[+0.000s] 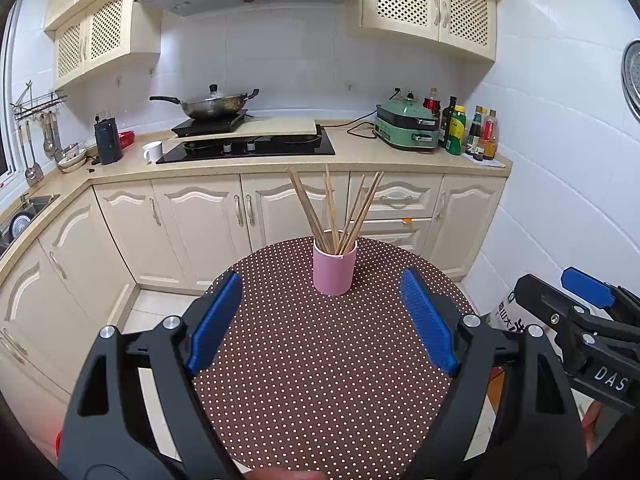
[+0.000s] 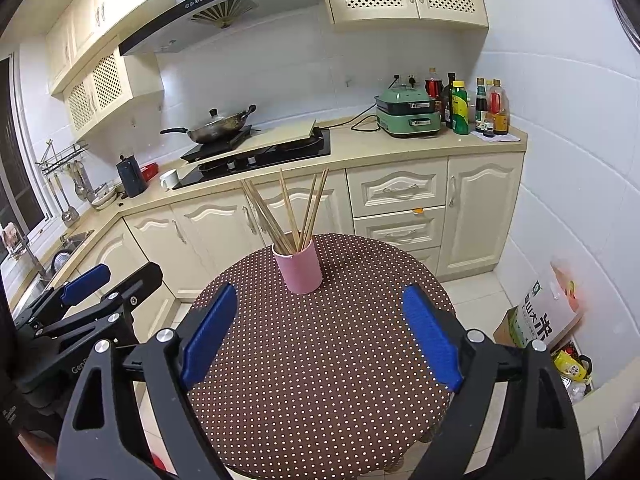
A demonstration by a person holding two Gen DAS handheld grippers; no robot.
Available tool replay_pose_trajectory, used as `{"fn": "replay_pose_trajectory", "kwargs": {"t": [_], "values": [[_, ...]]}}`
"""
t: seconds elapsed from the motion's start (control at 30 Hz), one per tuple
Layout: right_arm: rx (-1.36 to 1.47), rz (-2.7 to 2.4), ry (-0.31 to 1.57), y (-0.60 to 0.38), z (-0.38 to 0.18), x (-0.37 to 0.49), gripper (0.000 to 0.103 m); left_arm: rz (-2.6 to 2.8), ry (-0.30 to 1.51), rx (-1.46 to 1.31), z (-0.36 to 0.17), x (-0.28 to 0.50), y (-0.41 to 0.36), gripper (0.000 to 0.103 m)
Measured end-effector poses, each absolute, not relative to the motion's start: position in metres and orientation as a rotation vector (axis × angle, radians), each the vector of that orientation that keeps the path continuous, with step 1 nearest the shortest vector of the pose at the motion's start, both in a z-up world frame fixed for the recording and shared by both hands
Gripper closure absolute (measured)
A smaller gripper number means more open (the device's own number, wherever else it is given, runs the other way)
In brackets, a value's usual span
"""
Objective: Organize utensils
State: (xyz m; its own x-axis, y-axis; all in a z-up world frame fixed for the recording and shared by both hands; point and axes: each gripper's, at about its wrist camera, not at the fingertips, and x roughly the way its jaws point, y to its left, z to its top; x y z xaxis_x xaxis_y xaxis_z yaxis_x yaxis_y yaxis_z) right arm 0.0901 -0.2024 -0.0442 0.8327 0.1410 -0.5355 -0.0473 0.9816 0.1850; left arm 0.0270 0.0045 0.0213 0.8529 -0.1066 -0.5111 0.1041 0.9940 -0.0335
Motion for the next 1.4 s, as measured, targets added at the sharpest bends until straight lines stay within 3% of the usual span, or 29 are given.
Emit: {"fn": "replay_pose_trajectory", "kwargs": {"t": [1.4], "values": [[0.157,0.103,0.608,-0.206,-0.049,0.101,0.019,-0.112,0.538,0.029,0.020,0.029,-0.004,0.022]]}}
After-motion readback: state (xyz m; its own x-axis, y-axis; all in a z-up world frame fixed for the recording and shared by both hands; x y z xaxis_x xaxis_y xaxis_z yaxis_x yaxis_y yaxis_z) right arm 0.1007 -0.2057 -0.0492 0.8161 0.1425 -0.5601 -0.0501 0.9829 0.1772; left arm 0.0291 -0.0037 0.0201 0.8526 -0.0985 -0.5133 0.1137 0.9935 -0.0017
